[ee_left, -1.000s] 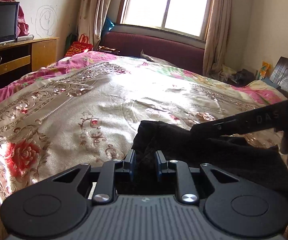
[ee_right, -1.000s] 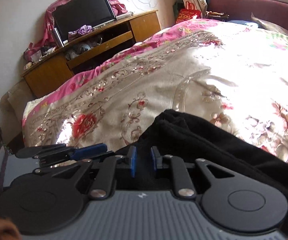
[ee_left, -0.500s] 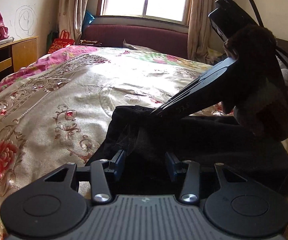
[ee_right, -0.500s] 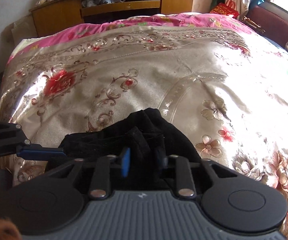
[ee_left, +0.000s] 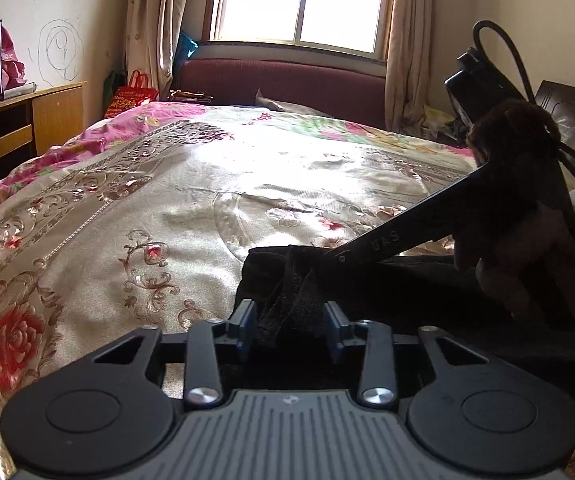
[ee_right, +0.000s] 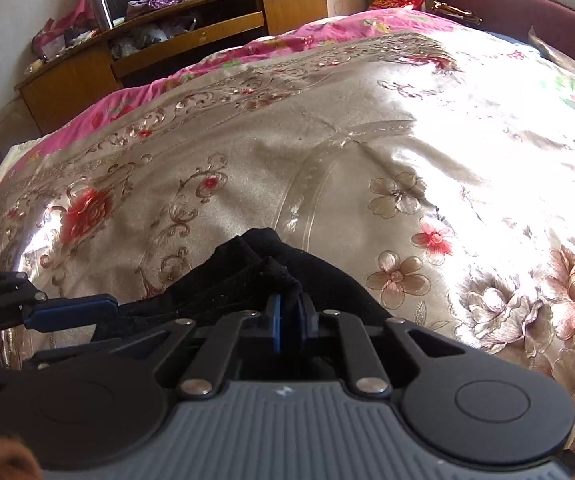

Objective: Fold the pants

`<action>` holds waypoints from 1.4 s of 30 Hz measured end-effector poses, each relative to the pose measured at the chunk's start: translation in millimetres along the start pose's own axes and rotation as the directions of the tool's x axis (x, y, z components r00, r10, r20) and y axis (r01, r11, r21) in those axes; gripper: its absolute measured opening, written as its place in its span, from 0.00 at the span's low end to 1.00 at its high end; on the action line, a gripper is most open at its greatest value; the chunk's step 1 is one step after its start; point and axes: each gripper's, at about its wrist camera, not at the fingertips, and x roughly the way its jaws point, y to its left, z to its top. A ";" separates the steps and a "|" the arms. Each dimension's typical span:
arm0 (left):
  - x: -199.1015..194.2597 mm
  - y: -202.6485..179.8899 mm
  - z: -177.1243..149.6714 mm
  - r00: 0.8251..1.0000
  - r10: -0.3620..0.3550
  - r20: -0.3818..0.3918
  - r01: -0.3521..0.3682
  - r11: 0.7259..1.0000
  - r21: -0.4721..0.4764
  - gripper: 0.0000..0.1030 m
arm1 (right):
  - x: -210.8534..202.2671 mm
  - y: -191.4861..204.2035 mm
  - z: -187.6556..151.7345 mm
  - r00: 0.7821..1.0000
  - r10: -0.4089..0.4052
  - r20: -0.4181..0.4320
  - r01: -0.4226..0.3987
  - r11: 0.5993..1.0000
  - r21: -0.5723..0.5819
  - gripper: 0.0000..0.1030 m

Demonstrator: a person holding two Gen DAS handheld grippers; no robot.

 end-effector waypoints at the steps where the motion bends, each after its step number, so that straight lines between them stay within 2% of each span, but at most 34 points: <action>1: 5.2 -1.1 0.0 1.000 0.005 -0.019 -0.005 1.000 0.004 0.75 | 3.5 -3.7 1.7 0.999 0.024 -0.030 -0.023 1.000 0.011 0.12; 3: 20.0 -3.3 -3.9 0.997 0.035 -0.062 -0.033 0.999 0.030 0.75 | 5.2 -10.0 3.0 0.998 0.035 -0.050 -0.035 0.999 0.007 0.15; 5: 30.8 -2.0 -8.6 0.993 0.031 -0.111 -0.027 0.999 0.035 0.77 | 1.9 -15.4 2.9 0.997 0.058 -0.048 -0.056 0.998 0.032 0.24; 7: 31.3 -0.1 -12.0 0.993 0.025 -0.116 -0.025 1.000 0.003 0.74 | 4.4 -15.8 1.3 0.995 0.081 -0.057 -0.079 0.996 0.031 0.25; 8: 30.0 0.1 -12.2 0.993 0.022 -0.113 -0.023 1.000 -0.010 0.70 | 7.9 -14.2 -0.7 0.996 0.074 -0.056 -0.072 0.997 0.038 0.26; 9: 27.3 0.5 -11.6 0.993 -0.003 -0.119 -0.001 1.000 -0.028 0.59 | 11.3 -12.0 -2.7 0.996 0.069 -0.060 -0.067 0.997 0.044 0.25; 12: 17.9 3.4 -10.2 0.991 -0.061 -0.119 0.052 0.996 -0.077 0.36 | 6.5 -6.7 -1.1 0.995 0.082 -0.052 -0.078 0.994 0.071 0.13; 13: 12.3 4.3 -10.0 0.990 -0.073 -0.118 0.062 0.993 -0.096 0.35 | 0.8 -3.5 0.9 0.994 0.101 -0.035 -0.098 0.993 0.069 0.12; 16: 2.5 3.0 -12.2 0.991 -0.047 -0.122 0.037 0.996 -0.086 0.35 | -8.7 10.2 3.2 0.992 0.127 0.005 -0.127 0.992 0.029 0.10; 19: 13.7 4.4 -14.0 0.987 -0.017 -0.160 0.003 0.996 -0.087 0.40 | 19.9 17.6 -2.0 0.999 0.046 -0.026 -0.047 0.998 -0.032 0.13; 20: 15.9 2.8 -12.1 0.986 -0.003 -0.169 -0.009 0.997 -0.072 0.41 | 23.3 15.9 -4.0 0.999 0.035 -0.017 -0.035 0.999 -0.022 0.21; 21: 14.5 0.3 -7.9 0.985 0.011 -0.173 -0.021 0.998 -0.054 0.42 | 19.7 13.8 -5.6 0.999 0.033 0.005 -0.033 0.999 -0.004 0.22; 24: 0.0 -7.3 0.7 0.988 0.032 -0.148 -0.033 0.999 -0.007 0.46 | -18.6 3.5 -15.7 0.994 0.027 0.109 -0.036 0.996 0.080 0.31; 26: -7.8 -15.0 2.7 0.987 0.082 -0.139 -0.074 0.995 0.060 0.47 | -51.2 -2.1 -30.6 0.983 -0.009 0.181 -0.009 0.995 0.100 0.36; 27: -12.3 -19.9 3.2 0.984 0.117 -0.133 -0.104 0.990 0.097 0.47 | -73.2 -6.1 -44.2 0.974 -0.054 0.221 0.028 0.992 0.120 0.42; 28: -15.8 -23.8 3.6 0.983 0.138 -0.125 -0.123 0.985 0.117 0.47 | -91.9 -12.0 -58.8 0.966 -0.087 0.243 0.051 0.988 0.148 0.45; 30: -27.0 -34.3 4.4 0.981 0.169 -0.091 -0.154 0.976 0.156 0.47 | -125.8 -27.7 -92.5 0.951 -0.149 0.271 0.083 0.967 0.241 0.45; 32: -36.3 -47.3 4.6 0.982 0.177 -0.059 -0.164 0.968 0.188 0.47 | -162.6 -49.0 -137.4 0.929 -0.243 0.279 0.129 0.919 0.372 0.46; 34: -40.2 -63.8 5.7 0.989 0.141 -0.046 -0.128 0.968 0.214 0.47 | -191.0 -67.8 -179.8 0.903 -0.338 0.264 0.179 0.857 0.482 0.47; 37: -29.4 -93.1 4.7 0.994 0.060 -0.092 -0.037 0.970 0.238 0.48 | -211.6 -94.8 -226.9 0.893 -0.394 0.219 0.189 0.768 0.613 0.49; 40: -16.5 -126.6 0.9 0.989 -0.049 -0.137 0.084 0.962 0.259 0.48 | -214.6 -107.4 -243.2 0.887 -0.401 0.229 0.171 0.747 0.643 0.49; 42: -8.0 -153.1 -3.1 0.984 -0.088 -0.158 0.133 0.943 0.304 0.48 | -208.8 -116.9 -242.1 0.889 -0.378 0.260 0.137 0.760 0.635 0.48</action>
